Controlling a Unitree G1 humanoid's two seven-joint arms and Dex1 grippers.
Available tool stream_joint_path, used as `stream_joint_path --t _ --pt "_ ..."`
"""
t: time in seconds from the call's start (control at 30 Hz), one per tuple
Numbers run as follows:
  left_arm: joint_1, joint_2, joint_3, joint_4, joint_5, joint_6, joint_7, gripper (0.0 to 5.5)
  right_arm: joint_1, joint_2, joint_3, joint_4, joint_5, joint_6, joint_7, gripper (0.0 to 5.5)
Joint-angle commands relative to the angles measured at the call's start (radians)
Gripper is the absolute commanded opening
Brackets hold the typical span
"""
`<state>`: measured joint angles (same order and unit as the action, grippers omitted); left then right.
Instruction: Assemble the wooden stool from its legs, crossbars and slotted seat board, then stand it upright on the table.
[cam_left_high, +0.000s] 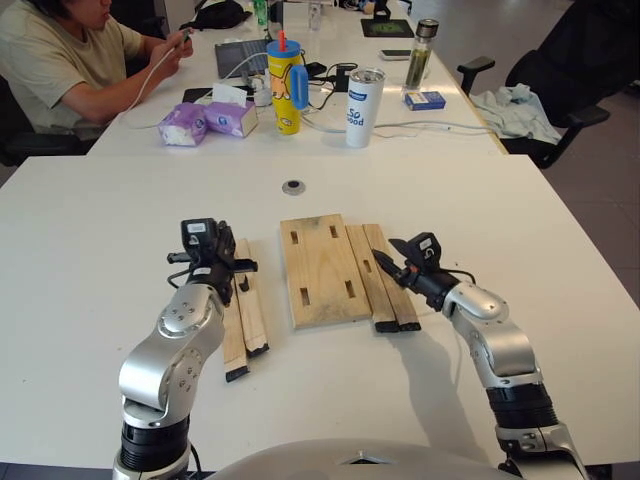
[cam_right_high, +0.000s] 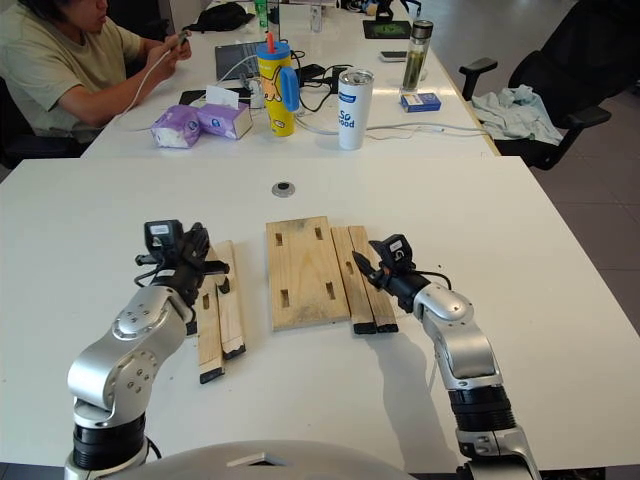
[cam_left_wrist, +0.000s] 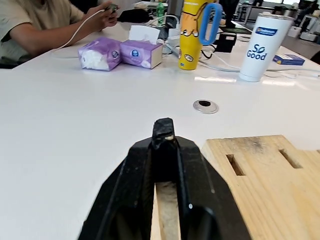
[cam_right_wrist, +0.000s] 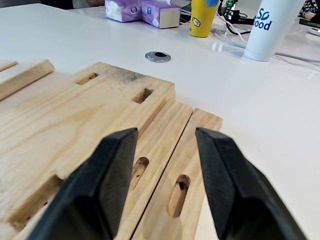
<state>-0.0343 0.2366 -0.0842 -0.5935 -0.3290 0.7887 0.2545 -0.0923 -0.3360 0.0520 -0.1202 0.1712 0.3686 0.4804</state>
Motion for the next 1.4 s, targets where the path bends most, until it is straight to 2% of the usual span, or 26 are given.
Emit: stream_joint_path --t 0.03,0.13,0.23,0.33,0.5,0.6,0.77,0.83,1.0,1.13,1.3,1.4 --pt "0.085 0.062 -0.036 0.128 0.051 -0.079 -0.136 0.43 0.027 0.011 -0.005 -0.033 0.000 0.014 -0.023 2.15" --pt "0.133 0.070 0.005 0.153 0.053 -0.166 -0.205 0.43 0.040 0.017 0.000 -0.049 -0.001 0.014 -0.033 2.15" --pt "0.177 0.042 0.042 0.139 0.045 -0.166 -0.208 0.43 0.048 0.022 0.003 -0.058 -0.005 0.014 -0.042 2.15" --pt "0.193 -0.031 0.079 0.092 0.013 -0.027 -0.141 0.43 0.047 0.026 0.013 -0.055 -0.010 0.011 -0.047 2.15" --pt "0.081 -0.141 0.156 0.048 -0.043 0.185 -0.046 0.43 0.044 0.030 0.025 -0.049 -0.026 0.009 -0.058 2.15" --pt "0.040 -0.208 0.245 0.045 -0.062 0.280 0.012 0.43 0.036 0.035 0.030 -0.041 -0.034 0.011 -0.073 2.15" --pt "-0.051 -0.262 0.319 -0.002 -0.060 0.408 0.056 0.43 0.051 0.046 0.035 -0.045 -0.043 0.011 -0.091 2.15" --pt "-0.072 -0.243 0.311 -0.009 -0.048 0.432 0.041 0.43 0.058 0.054 0.038 -0.049 -0.046 0.008 -0.100 2.15" --pt "-0.090 -0.181 0.236 -0.001 -0.010 0.396 -0.022 0.43 0.080 0.075 0.038 -0.064 -0.047 -0.002 -0.118 2.15" --pt "-0.142 -0.140 0.188 -0.001 0.026 0.267 -0.085 0.43 0.096 0.069 0.076 -0.100 -0.053 -0.050 -0.084 2.15" --pt "-0.212 -0.096 0.214 -0.017 0.045 0.099 -0.154 0.43 0.059 0.054 0.121 -0.192 0.039 -0.015 0.043 2.15" --pt "-0.182 -0.072 0.282 -0.025 0.044 0.042 -0.177 0.43 0.010 0.054 0.193 -0.205 0.145 0.087 0.173 2.15"
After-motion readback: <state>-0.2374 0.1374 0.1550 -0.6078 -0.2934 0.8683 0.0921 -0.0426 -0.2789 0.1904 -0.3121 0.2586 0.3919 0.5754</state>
